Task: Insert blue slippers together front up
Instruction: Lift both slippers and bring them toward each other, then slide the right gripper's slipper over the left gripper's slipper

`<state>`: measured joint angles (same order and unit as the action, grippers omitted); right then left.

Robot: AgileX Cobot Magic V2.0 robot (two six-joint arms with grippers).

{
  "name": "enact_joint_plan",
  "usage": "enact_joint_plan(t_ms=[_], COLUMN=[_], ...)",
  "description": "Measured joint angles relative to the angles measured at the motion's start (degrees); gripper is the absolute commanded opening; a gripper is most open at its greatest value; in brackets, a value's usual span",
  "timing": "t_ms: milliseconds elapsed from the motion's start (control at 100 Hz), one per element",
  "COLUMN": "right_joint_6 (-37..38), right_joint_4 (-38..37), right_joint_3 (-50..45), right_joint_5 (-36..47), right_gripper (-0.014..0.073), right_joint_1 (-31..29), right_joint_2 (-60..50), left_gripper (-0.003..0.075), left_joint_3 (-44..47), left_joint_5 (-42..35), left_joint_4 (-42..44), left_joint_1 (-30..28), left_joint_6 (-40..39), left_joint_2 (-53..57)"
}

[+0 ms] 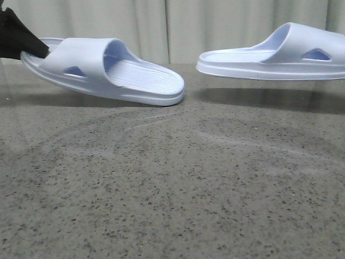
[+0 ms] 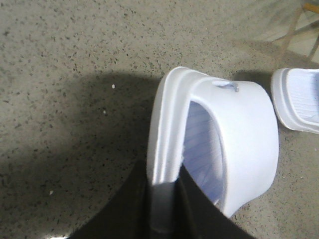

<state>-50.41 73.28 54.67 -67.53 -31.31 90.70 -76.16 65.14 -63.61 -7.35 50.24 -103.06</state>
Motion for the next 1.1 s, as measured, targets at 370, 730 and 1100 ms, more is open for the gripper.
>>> enact_joint_plan(t_ms=[370,730,1100], right_joint_6=[-4.48,-6.14,-6.23], right_joint_4=[5.74,6.40,6.62], right_joint_3=[0.00,0.00,4.23], right_joint_5=[0.12,1.29,0.89], right_gripper=[-0.0106,-0.0106,-0.0106], right_joint_1=[4.18,10.53,11.40], right_joint_2=[0.00,0.00,5.84], left_gripper=[0.0015,0.0015,0.0016], left_joint_3=[-2.86,-2.86,-2.86], left_joint_5=[3.13,3.25,3.35], left_joint_4=[-0.98,-1.33,-2.11], left_joint_1=[0.22,0.28,0.28], left_joint_6=[-2.03,-4.34,-7.62], left_joint_2=[0.03,0.03,0.03])
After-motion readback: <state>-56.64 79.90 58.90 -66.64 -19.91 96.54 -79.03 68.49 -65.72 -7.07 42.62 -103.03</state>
